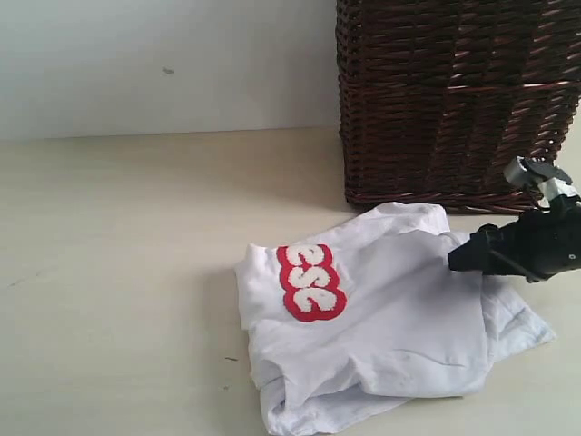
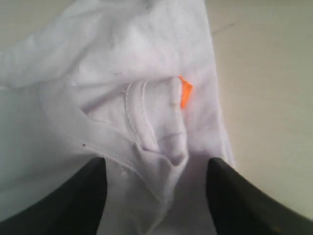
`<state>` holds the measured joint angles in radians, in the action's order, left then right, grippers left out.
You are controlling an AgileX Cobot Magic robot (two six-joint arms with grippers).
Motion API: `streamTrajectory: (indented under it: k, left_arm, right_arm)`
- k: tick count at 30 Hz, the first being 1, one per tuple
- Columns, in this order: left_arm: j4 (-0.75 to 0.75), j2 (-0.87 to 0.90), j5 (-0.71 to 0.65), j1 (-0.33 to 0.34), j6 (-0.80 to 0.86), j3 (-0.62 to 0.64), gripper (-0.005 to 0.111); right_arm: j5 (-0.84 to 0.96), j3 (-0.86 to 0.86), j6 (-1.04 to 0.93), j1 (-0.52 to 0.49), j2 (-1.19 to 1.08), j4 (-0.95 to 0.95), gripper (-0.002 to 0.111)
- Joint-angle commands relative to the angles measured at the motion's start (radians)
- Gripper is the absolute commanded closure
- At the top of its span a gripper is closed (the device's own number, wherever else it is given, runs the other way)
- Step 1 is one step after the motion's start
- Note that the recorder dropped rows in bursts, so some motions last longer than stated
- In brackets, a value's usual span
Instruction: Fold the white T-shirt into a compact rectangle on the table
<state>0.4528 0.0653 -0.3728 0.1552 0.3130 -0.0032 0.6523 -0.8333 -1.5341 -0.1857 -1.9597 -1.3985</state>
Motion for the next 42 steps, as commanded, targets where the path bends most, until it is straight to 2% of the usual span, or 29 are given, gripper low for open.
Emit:
streamTrajectory:
  k: [1,5,9,16,20,23,27,32,35,38,40,42]
  left_arm:
    - [0.0,-0.007,0.011,0.002,-0.001,0.003,0.107]
    - [0.0,-0.007,0.011,0.002,-0.001,0.003,0.107]
    - [0.0,-0.007,0.011,0.002,-0.001,0.003,0.107]
    - [0.0,-0.007,0.011,0.002,-0.001,0.003,0.107]
    - [0.0,-0.007,0.011,0.002,-0.001,0.003,0.107]
    - [0.0,-0.007,0.011,0.002,-0.001,0.003,0.107]
    - [0.0,-0.007,0.011,0.002,-0.001,0.003,0.107]
    - [0.0,-0.007,0.011,0.002,-0.001,0.003,0.107]
    - [0.0,-0.007,0.011,0.002,-0.001,0.003,0.107]
    - [0.0,-0.007,0.011,0.002,-0.001,0.003,0.107]
    - [0.0,-0.007,0.011,0.002,-0.001,0.003,0.107]
    - [0.0,-0.007,0.011,0.002,-0.001,0.003,0.107]
  right_arm:
    - [-0.027,-0.002,-0.008,-0.001,0.111,0.014,0.049]
    - [0.005,-0.002,-0.008,-0.001,0.216,0.036,0.049]
    - [0.151,-0.002,-0.028,0.004,0.23,0.076,0.053]
    - [0.108,-0.002,-0.227,0.135,0.063,0.126,0.08]
    - [0.063,-0.002,-0.208,0.206,-0.013,0.173,0.096]
    - [0.03,-0.002,-0.086,0.259,-0.042,0.267,0.107]
    - [0.044,-0.002,0.137,0.34,-0.045,0.366,0.108]
    - [0.084,-0.002,0.151,0.432,-0.045,0.351,0.108]
    - [0.052,-0.002,0.151,0.441,-0.019,0.34,0.108]
    - [0.04,-0.002,0.153,0.441,0.121,0.323,0.108]
    - [-0.061,-0.002,0.153,0.441,0.283,0.27,0.108]
    - [-0.295,-0.002,0.153,0.441,0.457,0.134,0.108]
